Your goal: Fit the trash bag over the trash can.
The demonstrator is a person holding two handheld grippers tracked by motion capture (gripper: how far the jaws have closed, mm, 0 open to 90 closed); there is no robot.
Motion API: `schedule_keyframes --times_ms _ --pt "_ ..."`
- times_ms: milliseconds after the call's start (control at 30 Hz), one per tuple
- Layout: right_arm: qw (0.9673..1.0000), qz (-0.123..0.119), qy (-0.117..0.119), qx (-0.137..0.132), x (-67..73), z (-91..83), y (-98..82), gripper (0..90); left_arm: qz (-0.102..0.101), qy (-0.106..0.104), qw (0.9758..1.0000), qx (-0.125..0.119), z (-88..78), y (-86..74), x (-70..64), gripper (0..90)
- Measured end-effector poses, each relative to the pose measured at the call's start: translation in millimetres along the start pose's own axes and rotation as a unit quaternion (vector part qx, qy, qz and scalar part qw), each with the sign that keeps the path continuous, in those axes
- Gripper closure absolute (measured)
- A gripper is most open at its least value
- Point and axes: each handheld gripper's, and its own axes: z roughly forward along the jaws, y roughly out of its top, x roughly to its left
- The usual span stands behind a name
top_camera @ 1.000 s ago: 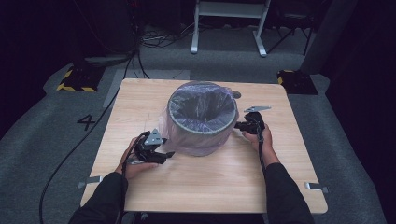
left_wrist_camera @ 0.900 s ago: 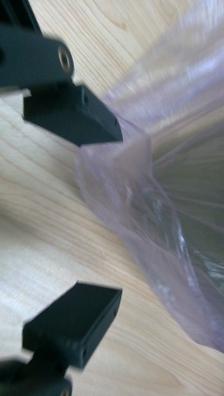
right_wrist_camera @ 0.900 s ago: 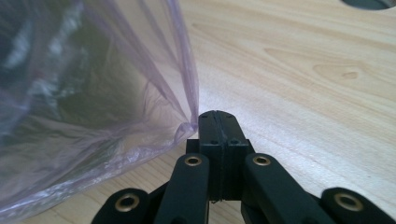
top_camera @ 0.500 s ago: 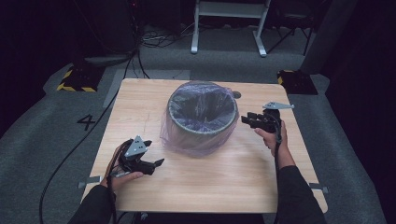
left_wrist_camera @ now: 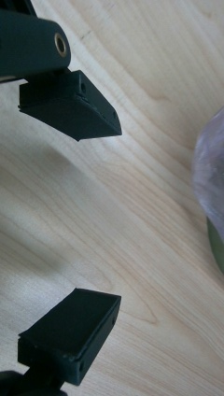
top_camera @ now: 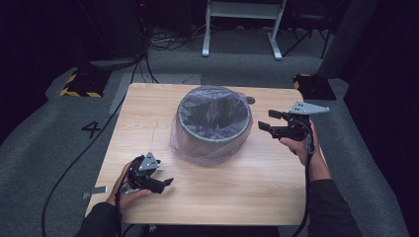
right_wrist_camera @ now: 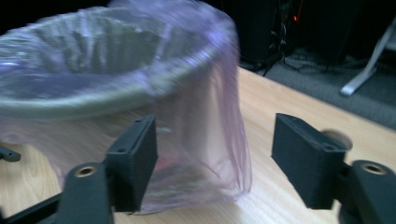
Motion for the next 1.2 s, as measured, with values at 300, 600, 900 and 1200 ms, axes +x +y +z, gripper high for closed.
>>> schedule_keyframes --times_ms 300,600,900,1200 --pt "0.9994 -0.032 0.009 -0.014 23.2 -2.2 23.4 25.4 -0.006 -0.006 0.9998 0.015 8.3 -1.7 0.9 15.9" --pt "0.9984 -0.049 0.018 -0.021 33.2 0.9 42.5 24.9 -0.002 -0.006 0.9999 0.010 12.9 -3.7 3.0 15.5" --pt "0.9981 -0.057 0.020 -0.009 45.0 18.0 58.8 26.5 0.002 -0.004 1.0000 0.006 14.0 -4.7 2.2 14.6" --pt "0.9953 -0.090 0.028 0.025 59.8 42.3 68.3 25.7 0.003 -0.004 1.0000 0.006 14.4 -4.2 2.4 14.6"
